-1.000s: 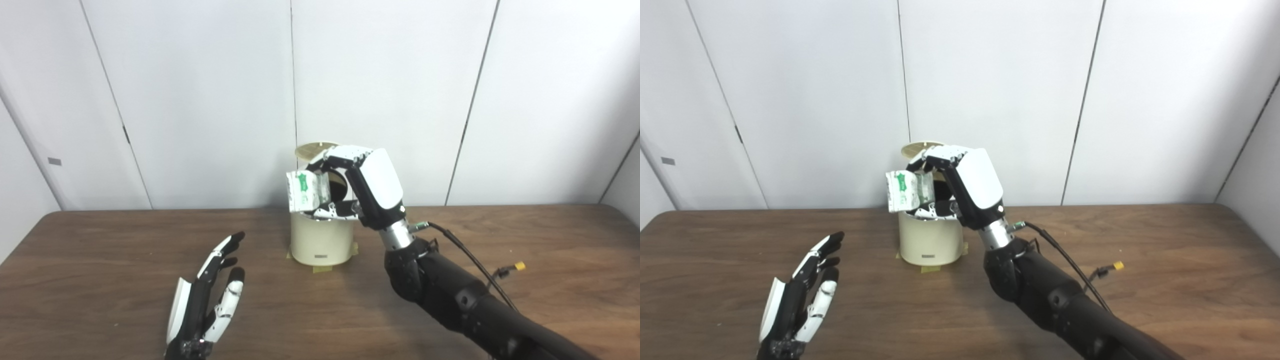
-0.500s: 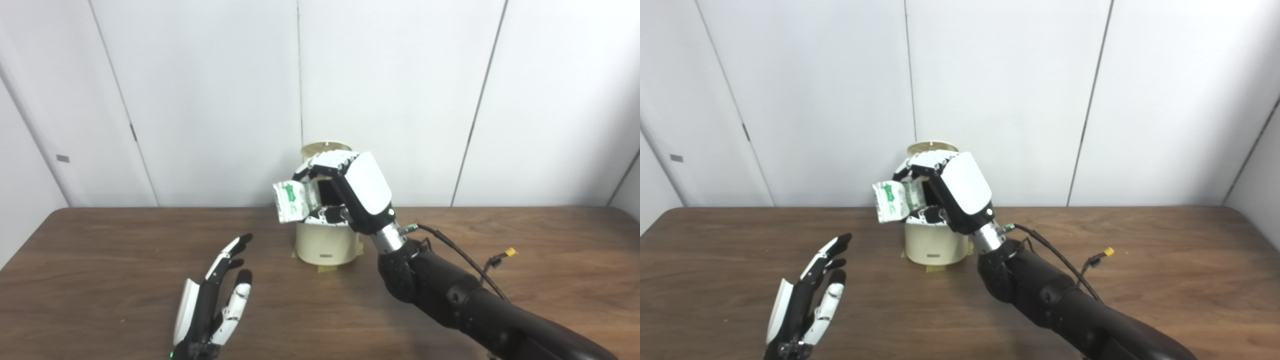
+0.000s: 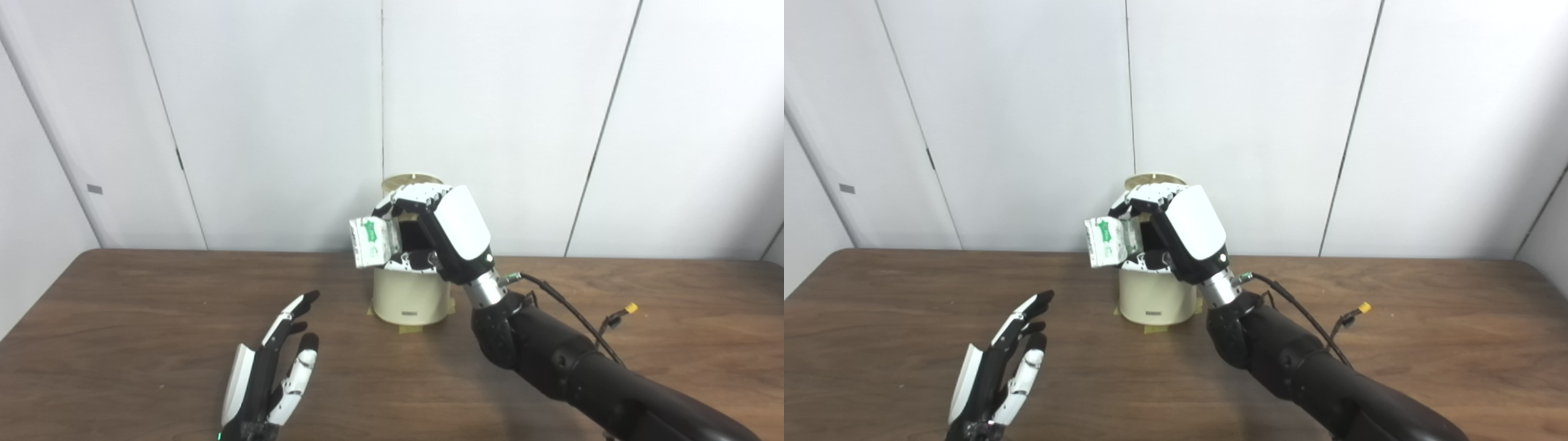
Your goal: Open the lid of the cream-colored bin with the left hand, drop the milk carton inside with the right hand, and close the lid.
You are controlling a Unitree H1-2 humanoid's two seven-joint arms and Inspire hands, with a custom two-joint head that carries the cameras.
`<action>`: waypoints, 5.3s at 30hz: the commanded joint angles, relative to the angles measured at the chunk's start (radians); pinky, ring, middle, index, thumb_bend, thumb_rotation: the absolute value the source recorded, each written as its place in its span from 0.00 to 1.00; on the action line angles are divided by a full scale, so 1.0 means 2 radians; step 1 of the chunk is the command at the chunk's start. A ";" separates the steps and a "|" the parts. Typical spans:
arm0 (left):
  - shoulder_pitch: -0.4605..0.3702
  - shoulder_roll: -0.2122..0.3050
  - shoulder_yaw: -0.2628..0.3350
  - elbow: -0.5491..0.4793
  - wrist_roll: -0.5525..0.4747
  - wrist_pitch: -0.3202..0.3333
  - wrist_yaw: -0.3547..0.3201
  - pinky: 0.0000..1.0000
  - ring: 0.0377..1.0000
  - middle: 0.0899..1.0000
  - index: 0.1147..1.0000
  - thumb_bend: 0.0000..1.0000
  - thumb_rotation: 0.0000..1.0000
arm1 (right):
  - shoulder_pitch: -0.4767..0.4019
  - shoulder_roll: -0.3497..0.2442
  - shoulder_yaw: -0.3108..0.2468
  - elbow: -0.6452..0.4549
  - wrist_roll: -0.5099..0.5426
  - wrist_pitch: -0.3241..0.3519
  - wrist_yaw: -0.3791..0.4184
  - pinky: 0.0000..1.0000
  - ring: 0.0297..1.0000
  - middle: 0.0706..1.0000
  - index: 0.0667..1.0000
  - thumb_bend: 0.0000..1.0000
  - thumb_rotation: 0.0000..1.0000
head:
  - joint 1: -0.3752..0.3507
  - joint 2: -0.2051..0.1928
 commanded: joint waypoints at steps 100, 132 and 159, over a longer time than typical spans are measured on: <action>0.008 0.016 -0.006 0.043 -0.003 -0.015 0.008 0.81 0.88 0.88 0.86 0.36 0.89 | 0.056 -0.028 -0.174 -0.066 -0.077 -0.008 -0.018 0.60 0.70 0.74 0.73 0.68 0.33 | -0.017 -0.001; -0.010 0.021 0.004 0.075 -0.019 -0.032 0.017 0.79 0.86 0.85 0.84 0.20 0.74 | 0.286 -0.043 -0.316 -0.302 0.228 -0.006 0.261 0.63 0.70 0.71 0.70 0.35 0.41 | -0.034 -0.009; -0.103 0.033 0.014 0.032 -0.033 0.029 -0.011 0.78 0.85 0.84 0.81 0.35 0.90 | 0.400 0.035 -0.449 -0.362 0.211 0.074 0.430 0.69 0.76 0.76 0.75 0.25 0.29 | -0.047 -0.009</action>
